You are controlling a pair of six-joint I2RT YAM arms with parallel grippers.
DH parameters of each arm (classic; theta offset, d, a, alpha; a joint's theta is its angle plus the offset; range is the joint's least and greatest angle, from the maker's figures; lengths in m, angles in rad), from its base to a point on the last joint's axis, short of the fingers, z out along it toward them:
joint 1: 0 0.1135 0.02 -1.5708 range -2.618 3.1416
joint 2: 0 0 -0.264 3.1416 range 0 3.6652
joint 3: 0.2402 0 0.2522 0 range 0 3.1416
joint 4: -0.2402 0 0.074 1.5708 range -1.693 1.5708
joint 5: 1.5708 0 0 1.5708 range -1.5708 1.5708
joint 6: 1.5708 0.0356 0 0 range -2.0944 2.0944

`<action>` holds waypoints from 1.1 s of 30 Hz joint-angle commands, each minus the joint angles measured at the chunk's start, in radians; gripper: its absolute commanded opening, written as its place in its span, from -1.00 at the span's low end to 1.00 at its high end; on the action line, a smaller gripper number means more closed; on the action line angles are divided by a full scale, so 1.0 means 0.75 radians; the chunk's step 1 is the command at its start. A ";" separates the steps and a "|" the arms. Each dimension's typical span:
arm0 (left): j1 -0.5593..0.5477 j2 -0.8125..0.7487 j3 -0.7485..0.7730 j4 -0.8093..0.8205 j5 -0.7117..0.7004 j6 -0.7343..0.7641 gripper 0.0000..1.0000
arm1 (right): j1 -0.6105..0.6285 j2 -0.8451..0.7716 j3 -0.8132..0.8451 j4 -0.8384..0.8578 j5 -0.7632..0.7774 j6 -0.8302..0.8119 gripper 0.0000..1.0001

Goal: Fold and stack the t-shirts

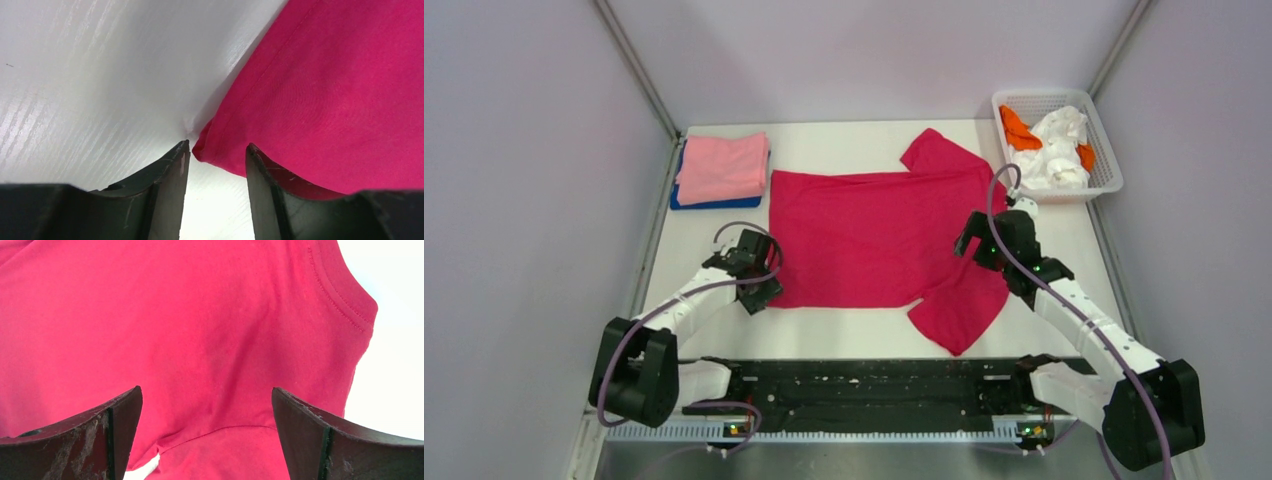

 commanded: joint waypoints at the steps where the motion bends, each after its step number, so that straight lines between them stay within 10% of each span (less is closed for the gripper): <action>1: 0.002 0.015 -0.017 0.070 -0.035 -0.036 -0.03 | 0.002 -0.029 0.008 -0.017 0.031 0.015 0.97; 8: 0.003 0.088 -0.009 0.105 -0.034 -0.031 -0.23 | 0.002 -0.028 0.005 -0.041 0.027 0.017 0.98; 15: 0.003 0.091 -0.025 0.113 -0.011 -0.022 -1.00 | 0.002 -0.029 0.018 -0.093 0.054 0.026 0.97; 33: 0.162 0.036 -0.013 0.118 -0.009 0.064 -1.00 | 0.738 0.055 0.055 -0.705 0.068 0.386 0.76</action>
